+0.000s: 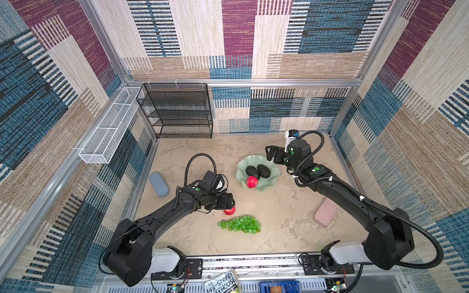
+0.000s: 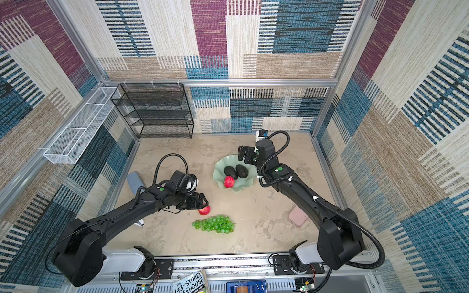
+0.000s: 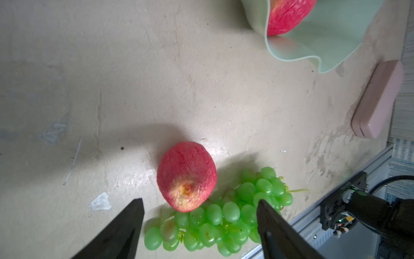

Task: Place and organize the fake fruits in the fruit bowl
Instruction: 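Grasp the remaining red fruit with the left gripper, then place the red fruit in the bowl with the left gripper, then withdraw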

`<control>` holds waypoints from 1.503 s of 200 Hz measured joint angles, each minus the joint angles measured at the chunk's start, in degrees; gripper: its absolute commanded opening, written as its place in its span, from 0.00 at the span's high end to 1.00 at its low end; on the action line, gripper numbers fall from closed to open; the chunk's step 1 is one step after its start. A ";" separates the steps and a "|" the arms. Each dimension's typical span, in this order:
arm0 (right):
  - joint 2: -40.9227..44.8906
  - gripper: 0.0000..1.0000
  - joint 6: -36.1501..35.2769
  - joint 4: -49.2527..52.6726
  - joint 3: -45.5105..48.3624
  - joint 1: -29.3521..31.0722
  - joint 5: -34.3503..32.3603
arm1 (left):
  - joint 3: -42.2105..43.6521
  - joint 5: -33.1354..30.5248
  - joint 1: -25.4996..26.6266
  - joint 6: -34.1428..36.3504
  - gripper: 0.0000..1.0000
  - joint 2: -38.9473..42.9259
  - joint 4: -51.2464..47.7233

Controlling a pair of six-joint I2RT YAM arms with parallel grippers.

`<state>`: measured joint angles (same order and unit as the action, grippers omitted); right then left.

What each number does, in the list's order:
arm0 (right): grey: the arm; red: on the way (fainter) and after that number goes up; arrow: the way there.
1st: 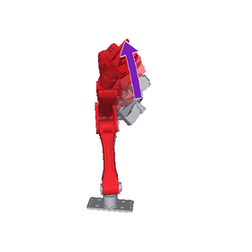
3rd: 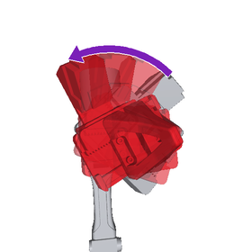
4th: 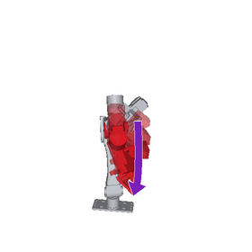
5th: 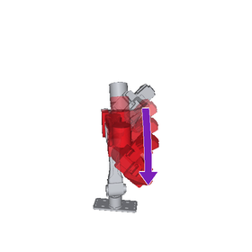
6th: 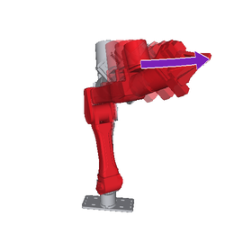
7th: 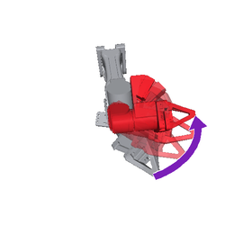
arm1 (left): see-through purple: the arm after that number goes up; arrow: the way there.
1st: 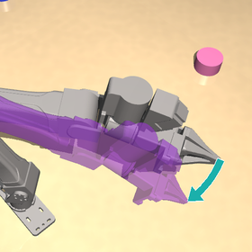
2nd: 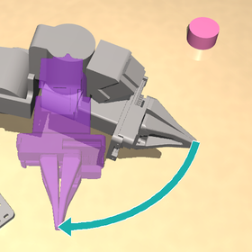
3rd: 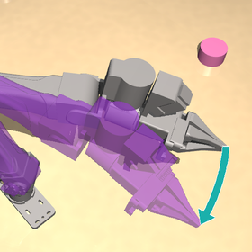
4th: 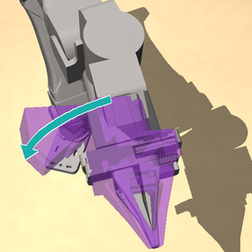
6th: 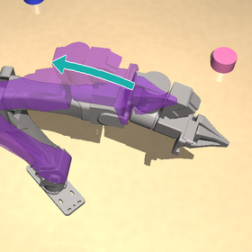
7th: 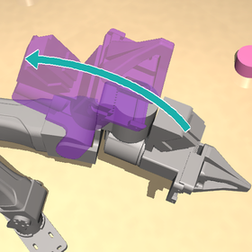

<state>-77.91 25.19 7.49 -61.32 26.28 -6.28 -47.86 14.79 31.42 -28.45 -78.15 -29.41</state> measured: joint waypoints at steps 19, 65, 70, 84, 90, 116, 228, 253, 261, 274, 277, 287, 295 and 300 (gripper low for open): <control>2.54 0.00 0.02 0.28 2.27 0.00 -0.90 | -0.57 -1.51 1.01 0.07 0.19 -2.62 -0.04; 4.76 0.00 0.02 0.76 4.72 0.00 -1.79 | -2.84 -2.89 3.28 0.15 0.33 -8.66 -0.04; 4.79 0.00 0.02 0.81 4.72 0.00 -1.81 | -3.15 -2.99 3.39 0.15 0.36 -9.38 -0.07; 4.87 0.00 0.02 0.81 4.81 0.00 -1.81 | -3.80 -3.85 3.63 0.13 0.44 -10.78 -0.13; 4.94 0.00 0.02 0.83 4.83 0.00 -1.84 | -4.02 -3.91 3.63 0.13 0.47 -11.02 -0.28; 5.16 0.00 -0.02 0.83 4.87 -0.04 -1.88 | -4.61 -4.48 3.67 0.13 0.51 -10.56 -1.18; 12.13 0.00 0.26 0.57 12.96 -0.52 -2.67 | -40.28 -3.78 4.66 4.72 0.50 -23.02 -8.81; 15.23 0.01 0.85 0.96 15.54 -0.52 -2.51 | -49.96 -3.41 6.12 6.03 0.50 -31.67 -10.75; 16.24 0.00 1.05 1.14 16.41 -0.52 -2.19 | -52.72 -3.08 6.64 6.10 0.50 -34.38 -11.74; 17.55 0.00 1.62 1.64 17.49 -0.52 -2.21 | -56.28 -2.60 7.48 6.12 0.50 -38.18 -12.76; 17.79 0.00 1.73 1.75 17.68 -0.52 -2.21 | -57.00 -2.60 7.69 6.12 0.50 -38.95 -13.25; 18.60 0.00 1.81 2.19 18.27 -0.52 -2.21 | -59.04 -2.62 8.33 6.12 0.50 -41.07 -14.45; 19.19 0.00 2.01 2.58 18.64 -0.52 -2.21 | -60.78 -2.62 8.92 6.12 0.50 -42.91 -15.45; 19.50 0.00 2.16 2.84 18.78 -0.52 -2.21 | -61.59 -2.62 9.22 6.12 0.50 -43.74 -15.85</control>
<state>-58.41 27.35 10.33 -42.54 25.76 -8.49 -109.45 12.16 40.64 -22.33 -121.89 -45.25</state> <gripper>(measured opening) 0.996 0.511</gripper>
